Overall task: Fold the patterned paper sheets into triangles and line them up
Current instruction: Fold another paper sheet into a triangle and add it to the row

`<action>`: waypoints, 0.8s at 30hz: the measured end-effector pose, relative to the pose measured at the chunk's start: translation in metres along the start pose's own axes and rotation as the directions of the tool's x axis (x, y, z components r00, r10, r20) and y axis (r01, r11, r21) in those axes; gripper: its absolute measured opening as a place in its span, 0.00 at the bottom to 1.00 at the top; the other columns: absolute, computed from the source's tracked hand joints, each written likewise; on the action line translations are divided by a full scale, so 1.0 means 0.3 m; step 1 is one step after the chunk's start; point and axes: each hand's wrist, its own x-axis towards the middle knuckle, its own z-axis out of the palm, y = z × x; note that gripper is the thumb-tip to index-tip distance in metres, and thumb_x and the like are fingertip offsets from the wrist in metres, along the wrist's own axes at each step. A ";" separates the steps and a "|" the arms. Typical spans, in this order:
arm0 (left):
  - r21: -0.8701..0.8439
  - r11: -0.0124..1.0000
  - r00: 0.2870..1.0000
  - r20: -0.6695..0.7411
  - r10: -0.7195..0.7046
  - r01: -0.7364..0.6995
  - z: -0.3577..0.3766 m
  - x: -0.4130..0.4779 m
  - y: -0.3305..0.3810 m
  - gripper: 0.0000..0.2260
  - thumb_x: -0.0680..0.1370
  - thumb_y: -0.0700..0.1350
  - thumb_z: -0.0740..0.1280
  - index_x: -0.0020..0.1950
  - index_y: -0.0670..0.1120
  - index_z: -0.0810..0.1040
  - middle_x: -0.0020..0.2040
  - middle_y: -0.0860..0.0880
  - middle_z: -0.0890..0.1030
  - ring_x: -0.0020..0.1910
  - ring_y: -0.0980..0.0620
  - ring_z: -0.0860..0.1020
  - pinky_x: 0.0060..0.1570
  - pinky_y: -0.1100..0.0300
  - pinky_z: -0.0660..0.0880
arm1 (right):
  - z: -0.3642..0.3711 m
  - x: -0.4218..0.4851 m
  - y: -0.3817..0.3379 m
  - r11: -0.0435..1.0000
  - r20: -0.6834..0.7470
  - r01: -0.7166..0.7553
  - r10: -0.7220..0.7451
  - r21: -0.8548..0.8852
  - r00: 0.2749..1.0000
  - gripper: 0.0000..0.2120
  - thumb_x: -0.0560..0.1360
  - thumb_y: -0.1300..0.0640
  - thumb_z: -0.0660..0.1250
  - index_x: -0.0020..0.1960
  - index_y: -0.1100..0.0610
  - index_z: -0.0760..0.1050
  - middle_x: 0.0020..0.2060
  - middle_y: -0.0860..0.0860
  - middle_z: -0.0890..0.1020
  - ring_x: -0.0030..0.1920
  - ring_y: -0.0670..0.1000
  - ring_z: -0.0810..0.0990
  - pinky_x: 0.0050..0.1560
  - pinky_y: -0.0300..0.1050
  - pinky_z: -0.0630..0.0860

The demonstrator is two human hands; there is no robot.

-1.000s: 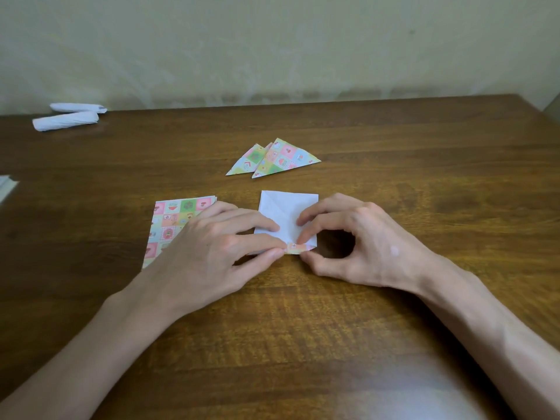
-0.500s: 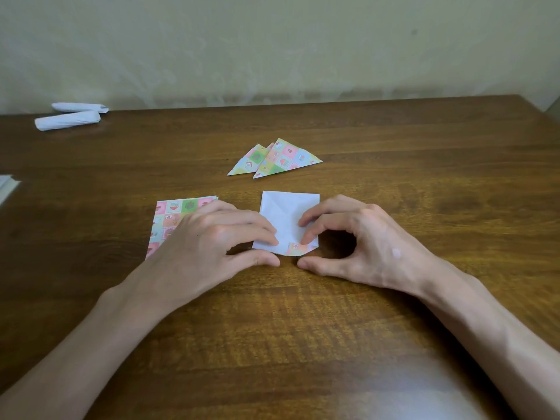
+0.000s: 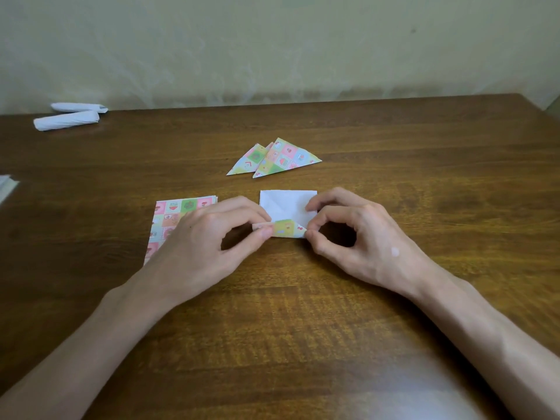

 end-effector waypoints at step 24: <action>0.014 0.993 0.984 -0.133 -0.115 0.118 0.059 0.027 0.029 0.09 0.79 0.55 0.71 0.60 0.61 0.84 0.54 0.62 0.81 0.56 0.59 0.79 0.54 0.51 0.77 | 0.042 0.007 0.005 0.988 -0.010 -0.109 0.109 -0.110 0.994 0.14 0.78 0.35 0.62 0.45 0.43 0.78 0.55 0.41 0.71 0.62 0.46 0.66 0.61 0.46 0.62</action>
